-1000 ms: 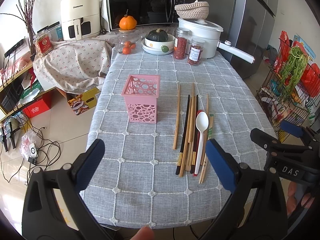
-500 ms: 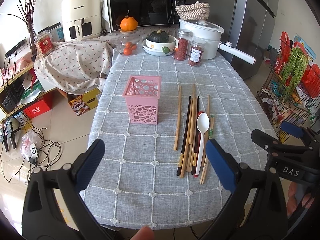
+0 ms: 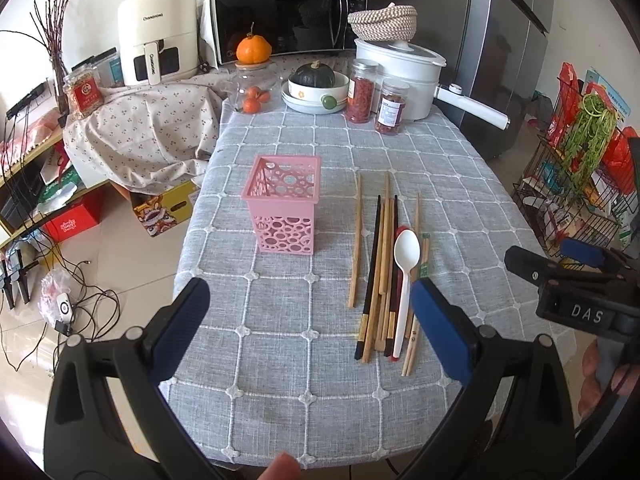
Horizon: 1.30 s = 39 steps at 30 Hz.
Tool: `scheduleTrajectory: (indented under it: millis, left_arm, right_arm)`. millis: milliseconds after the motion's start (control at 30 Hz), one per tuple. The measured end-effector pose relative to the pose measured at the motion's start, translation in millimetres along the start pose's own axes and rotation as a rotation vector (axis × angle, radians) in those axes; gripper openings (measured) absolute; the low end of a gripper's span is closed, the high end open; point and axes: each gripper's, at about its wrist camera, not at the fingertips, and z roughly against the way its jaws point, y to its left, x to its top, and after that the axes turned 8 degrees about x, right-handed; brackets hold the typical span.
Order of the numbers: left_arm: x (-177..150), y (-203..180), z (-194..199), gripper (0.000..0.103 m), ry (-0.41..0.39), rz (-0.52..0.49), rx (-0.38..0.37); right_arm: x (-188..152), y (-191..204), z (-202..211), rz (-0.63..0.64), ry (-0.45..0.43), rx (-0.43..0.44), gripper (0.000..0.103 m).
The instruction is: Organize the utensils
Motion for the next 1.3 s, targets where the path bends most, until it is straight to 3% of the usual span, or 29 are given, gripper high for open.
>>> scheduleTrajectory:
  millis: [67, 200, 367, 433, 500, 600, 867, 1067, 1300]
  left_arm:
    - [6, 1, -2, 0.100, 0.035, 0.006, -0.042]
    - [21, -11, 1, 0.099, 0.028, -0.069, -0.043]
    - [48, -31, -20, 0.085, 0.110, -0.139, -0.097]
    - [59, -42, -32, 0.081, 0.146, -0.171, -0.124]
    - [70, -54, -45, 0.075, 0.183, -0.185, -0.153]
    - [86, -76, -67, 0.062, 0.230, -0.216, -0.165]
    - [111, -109, -163, 0.028, 0.374, -0.250, -0.086]
    - [106, -117, -219, 0.022, 0.458, -0.250, -0.009]
    - [100, -113, -241, 0.018, 0.484, -0.219, 0.046]
  right_arm:
    - [5, -5, -4, -0.017, 0.016, 0.001, 0.100]
    - [20, -13, -16, -0.022, 0.057, 0.004, 0.100]
    - [35, -28, -37, -0.066, 0.107, 0.039, 0.099]
    - [38, -35, -50, -0.094, 0.152, 0.080, 0.095]
    - [40, -41, -61, -0.120, 0.185, 0.108, 0.083]
    - [43, -54, -77, -0.161, 0.217, 0.118, 0.076]
    - [49, -92, -100, -0.280, 0.233, 0.151, 0.071]
    - [52, -100, -110, -0.282, 0.230, 0.159, 0.070]
    - [51, -95, -109, -0.249, 0.222, 0.147, 0.070]
